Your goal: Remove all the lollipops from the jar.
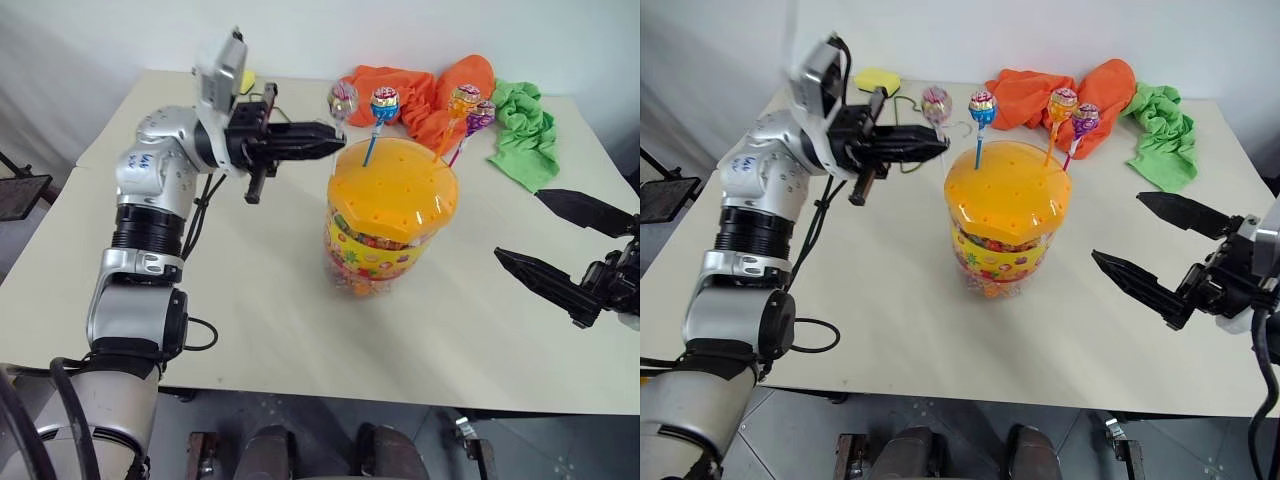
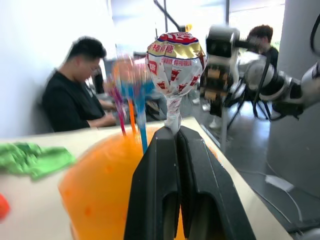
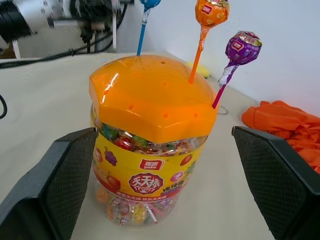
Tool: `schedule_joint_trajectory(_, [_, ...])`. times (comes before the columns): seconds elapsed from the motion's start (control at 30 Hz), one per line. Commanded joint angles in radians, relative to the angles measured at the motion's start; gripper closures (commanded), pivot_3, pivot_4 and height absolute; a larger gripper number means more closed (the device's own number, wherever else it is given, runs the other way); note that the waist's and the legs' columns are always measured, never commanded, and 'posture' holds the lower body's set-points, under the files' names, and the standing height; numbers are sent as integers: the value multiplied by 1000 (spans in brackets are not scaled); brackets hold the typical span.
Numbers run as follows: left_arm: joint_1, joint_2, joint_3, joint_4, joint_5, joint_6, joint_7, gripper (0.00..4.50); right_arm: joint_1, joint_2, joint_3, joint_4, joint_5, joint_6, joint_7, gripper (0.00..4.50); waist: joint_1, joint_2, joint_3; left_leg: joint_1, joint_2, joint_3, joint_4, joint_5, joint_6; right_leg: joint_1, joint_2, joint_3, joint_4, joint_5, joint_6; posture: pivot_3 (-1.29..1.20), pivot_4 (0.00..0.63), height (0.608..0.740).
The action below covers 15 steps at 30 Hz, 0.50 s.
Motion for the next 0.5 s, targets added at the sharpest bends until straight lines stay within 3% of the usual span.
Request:
schedule_joint_trajectory(0.03, [-64,49,74,-47,-11,22,94,4489,-30,-20,4,15,2,-21,19,0,0,0,0,0,0,0,0,0,0,0,0,0,0,0,0,0,150,740])
schedule_joint_trajectory(0.13, [-77,123,75,-13,79,9,209,4489,-62,-30,26,36,6,-18,38,0,-3,0,0,0,0,0,0,0,0,0,0,0,1,0,0,0,150,740])
schedule_joint_trajectory(0.27, [-52,236,28,18,233,147,436,4489,-117,-47,72,73,9,-13,66,0,-11,0,0,1,0,0,0,0,0,0,0,0,1,0,0,0,150,740])
schedule_joint_trajectory(0.5, [154,352,-47,-65,416,418,683,4489,-211,-66,159,133,32,16,117,0,-19,0,0,0,0,0,0,0,0,-2,0,0,3,0,0,0,150,740])
